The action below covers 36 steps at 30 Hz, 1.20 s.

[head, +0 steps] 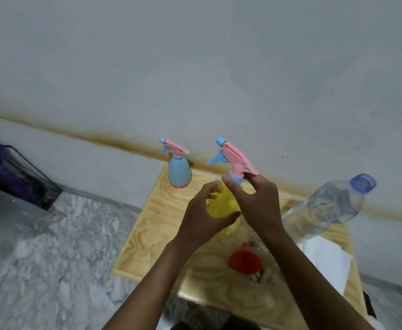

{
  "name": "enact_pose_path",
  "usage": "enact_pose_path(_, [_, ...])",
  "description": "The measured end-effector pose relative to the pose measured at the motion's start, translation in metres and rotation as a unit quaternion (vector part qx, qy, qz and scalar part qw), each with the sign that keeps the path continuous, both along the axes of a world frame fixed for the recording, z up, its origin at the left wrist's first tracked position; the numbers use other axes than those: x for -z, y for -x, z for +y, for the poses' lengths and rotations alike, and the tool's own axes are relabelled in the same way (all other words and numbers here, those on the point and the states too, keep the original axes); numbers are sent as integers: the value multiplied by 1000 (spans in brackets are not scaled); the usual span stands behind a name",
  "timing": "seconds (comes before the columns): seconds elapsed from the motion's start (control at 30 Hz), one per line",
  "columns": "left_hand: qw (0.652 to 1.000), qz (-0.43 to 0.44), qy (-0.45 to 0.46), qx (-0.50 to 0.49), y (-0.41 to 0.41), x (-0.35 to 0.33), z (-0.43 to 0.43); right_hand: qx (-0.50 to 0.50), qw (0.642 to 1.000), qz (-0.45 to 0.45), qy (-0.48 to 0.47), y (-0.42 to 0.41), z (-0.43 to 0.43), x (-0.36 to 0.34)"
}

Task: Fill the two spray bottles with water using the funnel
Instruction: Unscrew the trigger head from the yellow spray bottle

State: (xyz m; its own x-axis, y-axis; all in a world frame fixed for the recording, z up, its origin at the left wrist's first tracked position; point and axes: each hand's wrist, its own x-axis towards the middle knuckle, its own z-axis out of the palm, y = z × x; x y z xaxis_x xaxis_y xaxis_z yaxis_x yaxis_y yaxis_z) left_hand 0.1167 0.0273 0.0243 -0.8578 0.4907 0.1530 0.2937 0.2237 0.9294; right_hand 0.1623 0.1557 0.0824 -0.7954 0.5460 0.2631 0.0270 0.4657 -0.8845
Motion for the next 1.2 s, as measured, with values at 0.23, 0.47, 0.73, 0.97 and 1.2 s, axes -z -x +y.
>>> enact_pose_path(0.23, [998, -37, -25, 38, -11, -16, 2, -7, 998, 45, 54, -24, -4, -17])
enact_pose_path(0.47, [989, -103, -56, 91, -18, -29, -6, -107, 989, 1, 99, -35, 8, -31])
enact_pose_path(0.73, [989, -97, -75, 80, -29, -46, -7, -138, 971, 51, 190, -47, 9, -46])
enact_pose_path(0.97, [990, -79, -84, 79, -39, -50, -3, -75, 981, 75, 165, -46, -3, -35])
enact_pose_path(1.2, [991, -76, -88, 67, -45, -50, -1, -56, 962, 108, 243, -49, -10, -31])
